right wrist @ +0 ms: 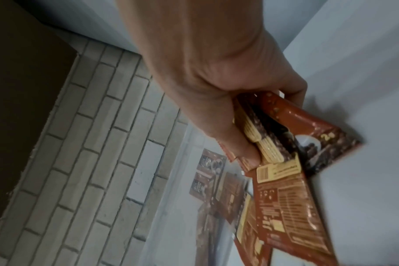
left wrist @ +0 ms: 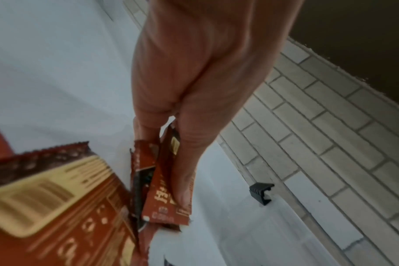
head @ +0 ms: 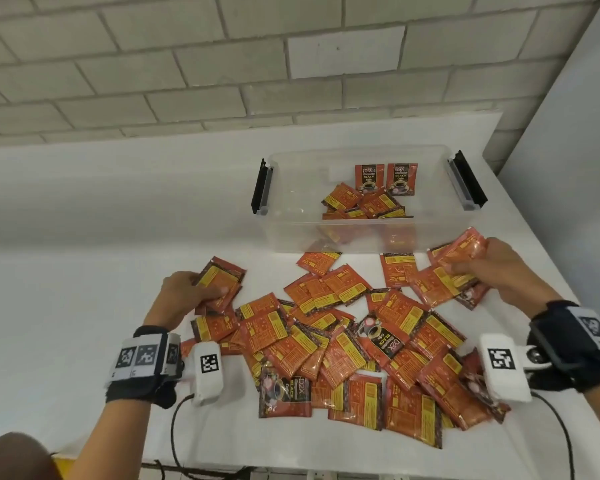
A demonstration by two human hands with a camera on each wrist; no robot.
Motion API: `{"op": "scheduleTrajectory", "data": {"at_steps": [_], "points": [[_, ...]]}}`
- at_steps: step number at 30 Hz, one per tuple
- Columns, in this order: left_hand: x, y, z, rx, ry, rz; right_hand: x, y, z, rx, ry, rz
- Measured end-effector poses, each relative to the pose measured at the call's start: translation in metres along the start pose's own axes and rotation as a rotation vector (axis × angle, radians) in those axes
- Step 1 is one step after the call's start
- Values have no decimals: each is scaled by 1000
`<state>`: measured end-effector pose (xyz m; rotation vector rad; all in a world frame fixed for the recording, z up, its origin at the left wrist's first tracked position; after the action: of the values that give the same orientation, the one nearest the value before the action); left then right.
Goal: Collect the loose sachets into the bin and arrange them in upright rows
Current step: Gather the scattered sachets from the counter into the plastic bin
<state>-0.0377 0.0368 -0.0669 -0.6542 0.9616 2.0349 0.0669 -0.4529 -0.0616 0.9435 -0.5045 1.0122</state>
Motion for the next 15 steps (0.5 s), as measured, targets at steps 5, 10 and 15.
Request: {"op": "scheduleTrajectory", "data": {"at_steps": [5, 10, 15], "points": [[-7, -6, -11, 23, 28, 37, 14, 26, 20, 116, -273, -16], [-16, -3, -15, 66, 82, 62, 22, 45, -26, 337, -281, -67], [-19, -2, -16, 58, 61, 74, 17, 17, -73, 230, -61, 5]]}}
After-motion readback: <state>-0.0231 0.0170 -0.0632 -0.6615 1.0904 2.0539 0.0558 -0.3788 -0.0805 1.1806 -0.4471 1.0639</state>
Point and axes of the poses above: each hand's wrist, its own y-axis away from the middle knuckle, its own z-axis out of the back of the hand, x = y × z, the point moved 7 cm from there along -y, towards the middle knuckle, and after that the axes turned 1 degree about -z, right-handed, at the moved point
